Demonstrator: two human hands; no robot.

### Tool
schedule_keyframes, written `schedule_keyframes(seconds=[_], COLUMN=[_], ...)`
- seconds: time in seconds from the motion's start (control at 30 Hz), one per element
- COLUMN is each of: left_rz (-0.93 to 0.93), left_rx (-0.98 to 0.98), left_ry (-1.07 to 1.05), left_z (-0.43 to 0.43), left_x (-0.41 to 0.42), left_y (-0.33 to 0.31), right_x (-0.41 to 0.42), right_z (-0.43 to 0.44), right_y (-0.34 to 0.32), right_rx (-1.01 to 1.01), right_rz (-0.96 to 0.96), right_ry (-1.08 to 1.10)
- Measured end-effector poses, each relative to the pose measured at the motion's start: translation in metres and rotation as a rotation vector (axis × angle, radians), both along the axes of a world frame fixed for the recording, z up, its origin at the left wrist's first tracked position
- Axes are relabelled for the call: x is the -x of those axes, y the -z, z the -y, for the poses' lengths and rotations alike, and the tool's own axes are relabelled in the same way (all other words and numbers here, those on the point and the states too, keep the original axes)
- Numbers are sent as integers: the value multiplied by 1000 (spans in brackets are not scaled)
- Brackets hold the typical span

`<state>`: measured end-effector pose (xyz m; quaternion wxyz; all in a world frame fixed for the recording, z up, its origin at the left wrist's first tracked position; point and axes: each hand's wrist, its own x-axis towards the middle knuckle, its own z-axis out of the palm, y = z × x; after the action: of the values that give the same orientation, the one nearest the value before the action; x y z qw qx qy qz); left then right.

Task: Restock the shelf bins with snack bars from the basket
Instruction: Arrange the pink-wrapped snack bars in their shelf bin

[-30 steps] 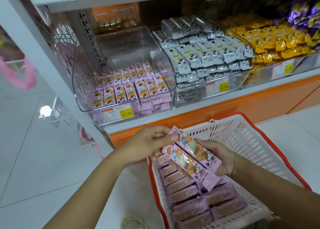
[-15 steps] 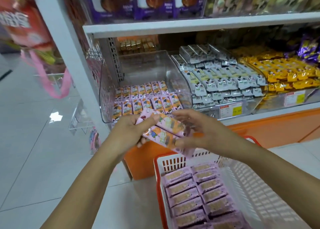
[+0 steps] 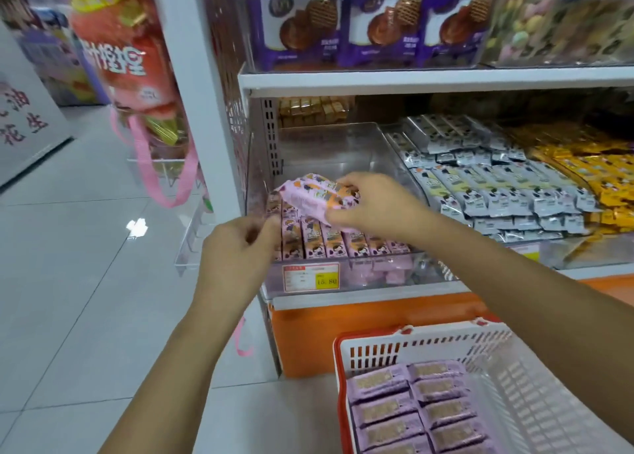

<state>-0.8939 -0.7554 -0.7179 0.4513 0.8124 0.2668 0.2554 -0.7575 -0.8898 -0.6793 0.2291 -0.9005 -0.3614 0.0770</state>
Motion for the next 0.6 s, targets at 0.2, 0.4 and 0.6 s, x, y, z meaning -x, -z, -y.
schedule_keyframes(seconds=[0.2,0.4,0.6], left_rz=[-81,-72,-68], left_rx=[-233,-191,-179], left_ry=[-33,-15,23], left_z=[-14,-20,-25], left_x=[7,6,11], left_y=[16,22,26], right_x=[-52,-66,-56], right_z=[-89,-140,-153], right_y=[17,62,62], right_rx=[232,97,199], right_rz=[-103,-204,-164], right_ry=[106,262,122])
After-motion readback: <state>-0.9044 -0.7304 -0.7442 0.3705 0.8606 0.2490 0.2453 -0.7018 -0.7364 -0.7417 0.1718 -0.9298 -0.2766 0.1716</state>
